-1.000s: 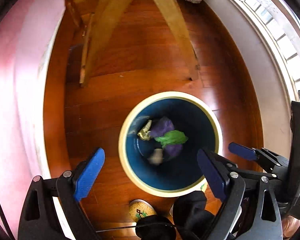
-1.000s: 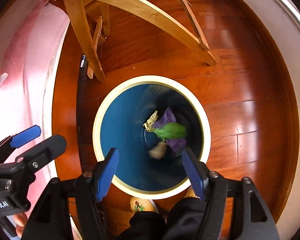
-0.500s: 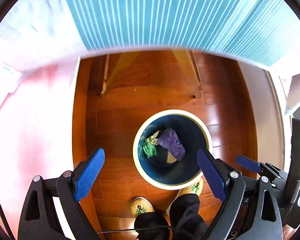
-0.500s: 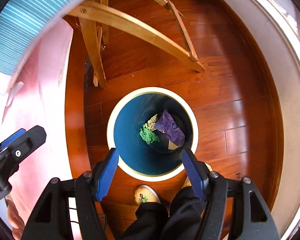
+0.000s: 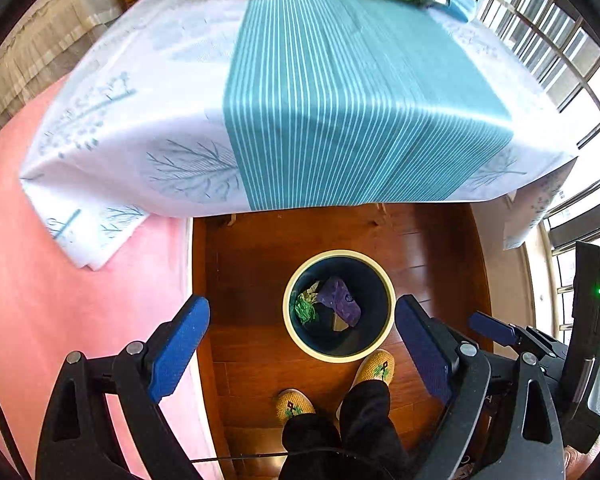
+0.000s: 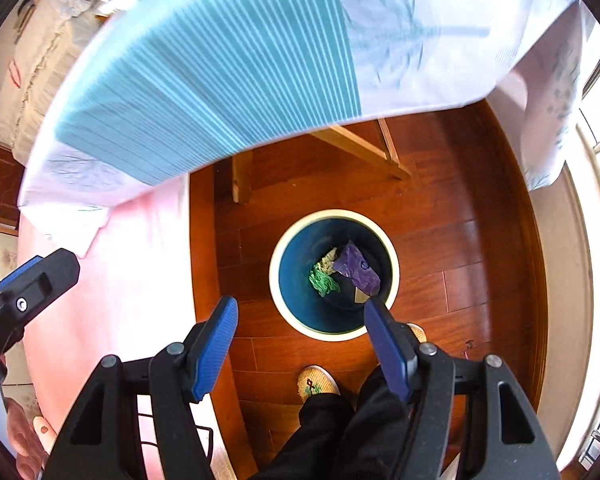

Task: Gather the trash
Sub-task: 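Raise both tools back toward the table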

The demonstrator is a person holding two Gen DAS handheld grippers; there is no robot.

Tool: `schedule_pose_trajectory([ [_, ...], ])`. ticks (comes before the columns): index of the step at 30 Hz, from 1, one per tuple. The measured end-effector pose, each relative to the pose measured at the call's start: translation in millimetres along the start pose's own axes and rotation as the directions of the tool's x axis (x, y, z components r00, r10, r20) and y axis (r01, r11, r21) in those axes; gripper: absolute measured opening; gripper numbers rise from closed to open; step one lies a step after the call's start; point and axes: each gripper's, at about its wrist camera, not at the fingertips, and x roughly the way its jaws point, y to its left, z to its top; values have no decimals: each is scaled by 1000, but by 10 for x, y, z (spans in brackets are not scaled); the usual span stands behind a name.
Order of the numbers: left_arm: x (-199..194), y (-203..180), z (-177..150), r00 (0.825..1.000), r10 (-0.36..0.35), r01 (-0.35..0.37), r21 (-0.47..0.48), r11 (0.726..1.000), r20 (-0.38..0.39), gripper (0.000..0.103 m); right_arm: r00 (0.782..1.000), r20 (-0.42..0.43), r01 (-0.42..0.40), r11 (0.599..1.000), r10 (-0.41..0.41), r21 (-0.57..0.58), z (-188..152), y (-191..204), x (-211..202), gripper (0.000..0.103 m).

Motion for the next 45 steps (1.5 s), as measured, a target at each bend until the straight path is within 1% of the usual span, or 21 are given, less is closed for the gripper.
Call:
schedule_pose_trajectory([
  [5, -469, 21, -17, 1000, -15, 15, -6, 1000, 7, 93, 999, 32, 1, 1000, 0, -29, -39, 134, -418, 66],
  [10, -909, 27, -33, 998, -21, 20, 12, 1000, 62, 93, 996, 88, 1, 996, 6, -89, -48, 267, -849, 66],
  [15, -1282, 32, 80, 992, -18, 17, 6, 1000, 128, 93, 989, 143, -8, 991, 27, -134, 56, 388, -1236, 66],
  [18, -1537, 59, 206, 983, -11, 12, -8, 1000, 181, 93, 981, 194, 13, 983, 23, -183, 155, 496, -1471, 66],
  [23, -1850, 87, 426, 966, 20, -12, -31, 999, 259, 93, 963, 267, 42, 962, 32, -268, 399, 653, -1801, 66],
  [26, -2007, 81, 547, 952, 45, -31, -53, 998, 301, 93, 947, 319, 61, 949, 43, -310, 561, 742, -2001, 66],
  [29, -2125, 50, 657, 940, 70, -48, -73, 996, 333, 93, 928, 366, 78, 926, 68, -370, 707, 836, -2172, 66],
  [32, -2230, 6, 755, 927, 99, -68, -98, 993, 362, 93, 913, 394, 85, 893, 108, -443, 850, 919, -2280, 66],
  [34, -2267, -16, 806, 920, 122, -82, -122, 989, 373, 93, 913, 385, 74, 873, 136, -483, 957, 962, -2302, 66],
  [37, -2288, -22, 870, 913, 148, -89, -169, 982, 381, 93, 918, 353, 30, 855, 182, -518, 1097, 1007, -2295, 66],
  [39, -2271, -11, 898, 909, 159, -89, -195, 977, 384, 93, 917, 346, 17, 848, 198, -530, 1184, 1038, -2275, 66],
  [41, -2246, 7, 921, 909, 173, -94, -217, 972, 380, 93, 923, 325, 0, 845, 205, -534, 1290, 1069, -2231, 66],
  [43, -2219, 38, 955, 910, 180, -98, -227, 969, 374, 92, 928, 302, -24, 846, 216, -533, 1376, 1110, -2192, 60],
  [45, -2177, 80, 1010, 908, 190, -107, -230, 967, 373, 92, 932, 281, -45, 846, 226, -531, 1471, 1149, -2140, 58],
])
